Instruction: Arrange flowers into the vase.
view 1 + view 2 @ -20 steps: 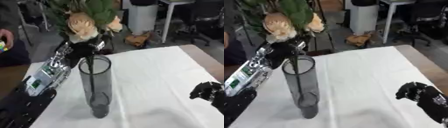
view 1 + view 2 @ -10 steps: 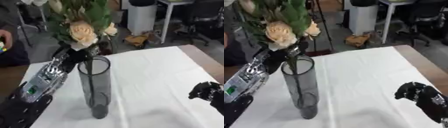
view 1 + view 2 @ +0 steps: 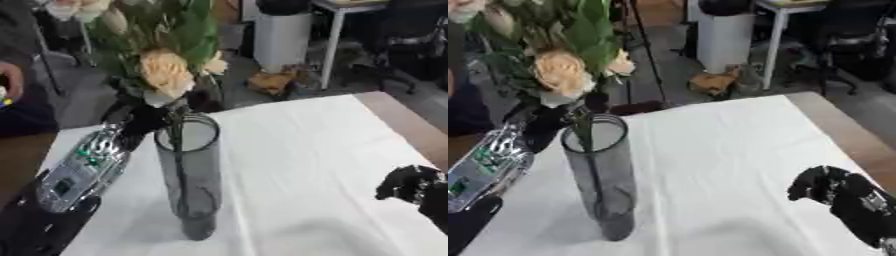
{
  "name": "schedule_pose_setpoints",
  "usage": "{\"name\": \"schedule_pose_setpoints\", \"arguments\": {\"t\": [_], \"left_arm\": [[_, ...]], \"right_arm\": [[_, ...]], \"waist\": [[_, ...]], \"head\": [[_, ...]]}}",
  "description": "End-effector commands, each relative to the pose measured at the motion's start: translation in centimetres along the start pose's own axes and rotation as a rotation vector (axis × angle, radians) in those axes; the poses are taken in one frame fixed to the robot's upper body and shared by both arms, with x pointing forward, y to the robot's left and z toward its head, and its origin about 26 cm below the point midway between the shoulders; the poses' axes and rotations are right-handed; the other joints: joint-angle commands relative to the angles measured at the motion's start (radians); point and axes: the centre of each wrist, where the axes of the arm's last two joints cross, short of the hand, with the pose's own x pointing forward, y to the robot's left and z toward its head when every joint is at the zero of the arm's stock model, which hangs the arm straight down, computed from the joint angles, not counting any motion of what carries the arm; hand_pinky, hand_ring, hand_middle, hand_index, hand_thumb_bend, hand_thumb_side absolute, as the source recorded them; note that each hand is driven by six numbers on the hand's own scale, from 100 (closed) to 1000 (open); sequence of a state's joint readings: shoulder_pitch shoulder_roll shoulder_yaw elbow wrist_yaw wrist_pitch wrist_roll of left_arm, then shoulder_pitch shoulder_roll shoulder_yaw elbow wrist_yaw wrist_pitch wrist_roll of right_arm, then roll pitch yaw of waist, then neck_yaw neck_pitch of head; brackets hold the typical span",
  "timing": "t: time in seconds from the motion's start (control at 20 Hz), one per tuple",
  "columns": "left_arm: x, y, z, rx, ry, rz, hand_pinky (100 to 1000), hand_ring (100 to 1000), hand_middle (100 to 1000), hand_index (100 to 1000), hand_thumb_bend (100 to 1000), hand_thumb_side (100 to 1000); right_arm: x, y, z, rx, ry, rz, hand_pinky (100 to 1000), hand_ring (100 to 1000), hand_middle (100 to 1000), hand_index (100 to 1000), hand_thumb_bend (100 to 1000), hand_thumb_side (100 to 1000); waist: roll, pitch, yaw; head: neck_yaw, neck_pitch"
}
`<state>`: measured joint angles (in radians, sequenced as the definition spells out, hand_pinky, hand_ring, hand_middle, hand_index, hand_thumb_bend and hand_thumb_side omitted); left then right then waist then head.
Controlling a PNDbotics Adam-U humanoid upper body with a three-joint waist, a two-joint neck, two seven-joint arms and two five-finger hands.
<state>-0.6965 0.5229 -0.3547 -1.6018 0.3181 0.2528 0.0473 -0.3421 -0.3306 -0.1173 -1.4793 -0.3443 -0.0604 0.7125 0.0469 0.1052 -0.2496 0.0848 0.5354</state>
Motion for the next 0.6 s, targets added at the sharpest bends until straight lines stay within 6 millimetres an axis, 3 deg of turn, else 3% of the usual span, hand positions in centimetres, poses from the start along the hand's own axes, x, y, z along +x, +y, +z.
{"name": "schedule_pose_setpoints", "arguments": {"t": [0.05,0.6], "left_arm": [[1.5,1.7,0.5,0.026,-0.017,-0.088,686,648,463,796,1000,721],[1.3,1.9,1.9,0.029,0.033,-0.271,747,722,544,849,1000,721]], "right_arm": [[1.0,-0.6,-0.1,-0.003,-0.007,0.033,680,662,596,668,731,746],[0.9,-0.6,0.0,-0.008,-0.004,0.031,680,661,595,668,731,746]], "waist": [[0.008,-0.010,0.001],[0.008,-0.010,0.007]], "head": [[-0.005,-0.012],[-0.014,-0.016]]}}
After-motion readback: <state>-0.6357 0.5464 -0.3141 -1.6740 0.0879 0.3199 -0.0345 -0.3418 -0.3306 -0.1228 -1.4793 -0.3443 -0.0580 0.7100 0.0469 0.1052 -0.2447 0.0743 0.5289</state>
